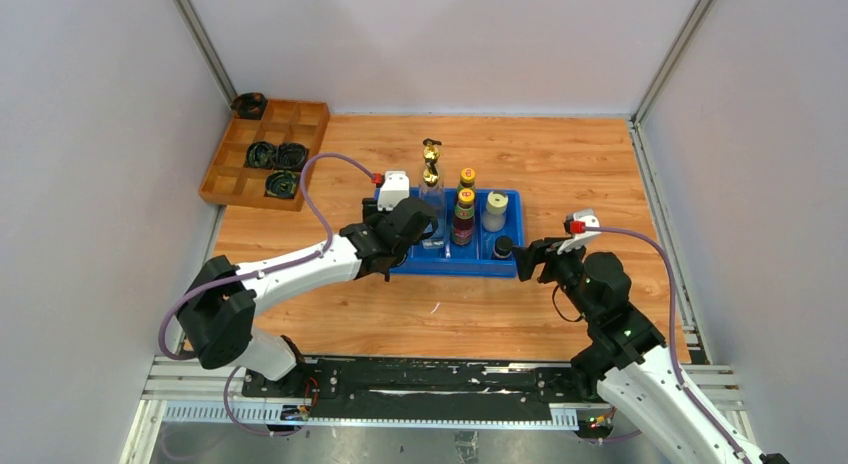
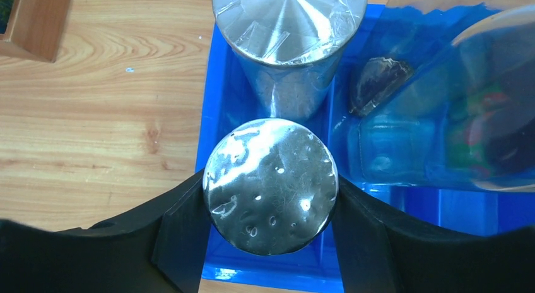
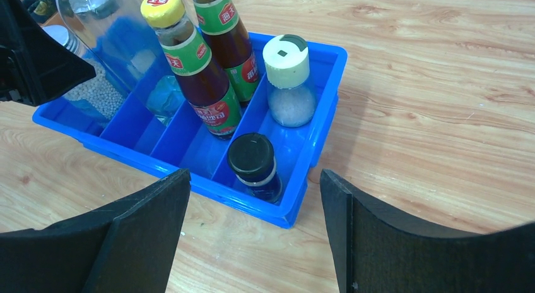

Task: Organize the condiment bottles
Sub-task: Place the bottle in the storage box, then reset both arms

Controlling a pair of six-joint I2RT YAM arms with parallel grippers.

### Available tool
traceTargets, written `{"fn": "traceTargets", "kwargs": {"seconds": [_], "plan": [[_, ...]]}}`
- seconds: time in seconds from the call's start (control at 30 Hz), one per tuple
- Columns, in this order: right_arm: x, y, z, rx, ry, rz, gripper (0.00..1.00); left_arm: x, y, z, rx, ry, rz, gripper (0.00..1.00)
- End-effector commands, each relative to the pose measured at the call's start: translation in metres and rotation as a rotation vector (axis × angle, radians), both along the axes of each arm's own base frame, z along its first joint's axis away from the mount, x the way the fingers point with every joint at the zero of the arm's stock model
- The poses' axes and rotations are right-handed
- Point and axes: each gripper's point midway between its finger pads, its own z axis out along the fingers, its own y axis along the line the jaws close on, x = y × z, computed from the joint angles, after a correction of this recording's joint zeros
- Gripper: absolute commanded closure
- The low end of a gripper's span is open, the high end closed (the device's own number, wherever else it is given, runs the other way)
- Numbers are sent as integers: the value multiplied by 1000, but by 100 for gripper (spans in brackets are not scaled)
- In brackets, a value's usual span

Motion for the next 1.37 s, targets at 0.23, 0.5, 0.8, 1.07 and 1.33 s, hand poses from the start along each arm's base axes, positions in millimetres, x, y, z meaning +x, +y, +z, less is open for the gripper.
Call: {"fn": "traceTargets", "kwargs": {"seconds": [0.23,0.5,0.8,1.07,1.33], "plan": [[-4,5,-7,27,26,21,19,1,5,6,-15,-19,55,11],[-6,0,0,31,58,-7,6,-10,12,53,-55,-39,15,0],[-7,-6,0,-8,204,-64,4,-58,34,86,-125,-9,-143,0],[-8,-2,-8,-16,214,-42,4,-82,57,73,-175,-22,-151,0],[-4,-1,-8,-28,213,-41,3,-84,59,73,-178,-20,-154,0]]}}
